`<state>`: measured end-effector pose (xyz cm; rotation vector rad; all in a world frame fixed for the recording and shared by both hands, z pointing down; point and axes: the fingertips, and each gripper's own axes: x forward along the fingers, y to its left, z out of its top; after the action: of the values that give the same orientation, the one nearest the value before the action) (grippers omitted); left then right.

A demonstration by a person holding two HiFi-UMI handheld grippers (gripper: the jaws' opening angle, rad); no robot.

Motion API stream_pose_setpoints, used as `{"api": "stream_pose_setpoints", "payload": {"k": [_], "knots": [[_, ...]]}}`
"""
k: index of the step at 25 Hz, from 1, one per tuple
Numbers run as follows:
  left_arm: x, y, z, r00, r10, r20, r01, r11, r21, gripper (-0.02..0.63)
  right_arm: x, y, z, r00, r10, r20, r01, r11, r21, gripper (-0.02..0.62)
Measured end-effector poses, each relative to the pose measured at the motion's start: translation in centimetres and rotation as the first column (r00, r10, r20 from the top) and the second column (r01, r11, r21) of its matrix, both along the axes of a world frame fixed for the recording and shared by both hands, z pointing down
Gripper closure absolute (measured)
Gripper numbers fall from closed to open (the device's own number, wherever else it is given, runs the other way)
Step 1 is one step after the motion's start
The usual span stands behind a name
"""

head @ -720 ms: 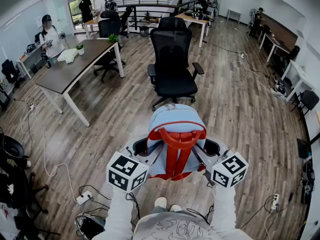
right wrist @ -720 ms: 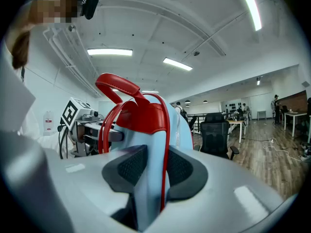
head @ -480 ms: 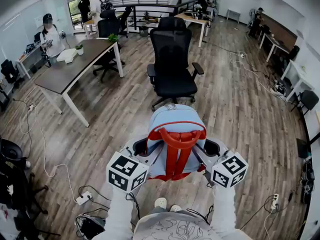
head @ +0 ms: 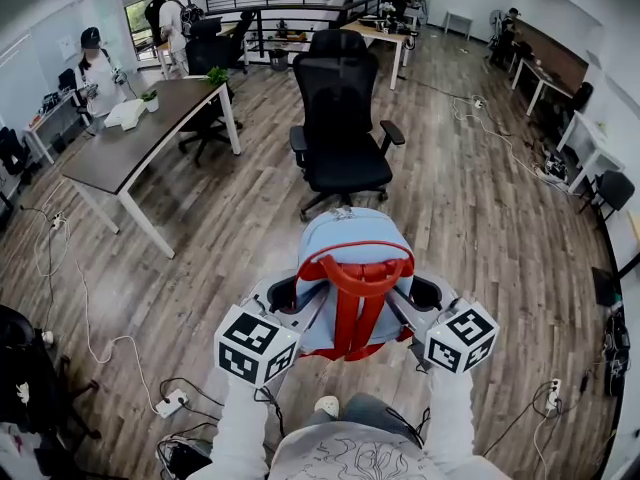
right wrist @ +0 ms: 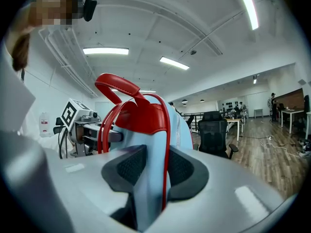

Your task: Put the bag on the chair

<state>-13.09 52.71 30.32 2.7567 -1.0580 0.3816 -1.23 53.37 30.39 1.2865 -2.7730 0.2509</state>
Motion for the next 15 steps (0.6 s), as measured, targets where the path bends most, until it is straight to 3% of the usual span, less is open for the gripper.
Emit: {"api": "stream_pose_setpoints", "payload": {"k": [8, 15], "knots": [[-0.7, -2.2, 1.3, 1.0, 0.005, 0.006, -0.004, 1.0, -0.023, 0.476, -0.7, -2.1, 1.4, 1.0, 0.014, 0.012, -0.014, 0.999, -0.034, 0.462], [0.2, -7.4, 2.4, 1.0, -0.014, 0.01, 0.014, 0.999, -0.045, 0.476, 0.2, -7.6, 2.5, 1.0, -0.001, 0.017, 0.002, 0.999, -0.051, 0.462]]}}
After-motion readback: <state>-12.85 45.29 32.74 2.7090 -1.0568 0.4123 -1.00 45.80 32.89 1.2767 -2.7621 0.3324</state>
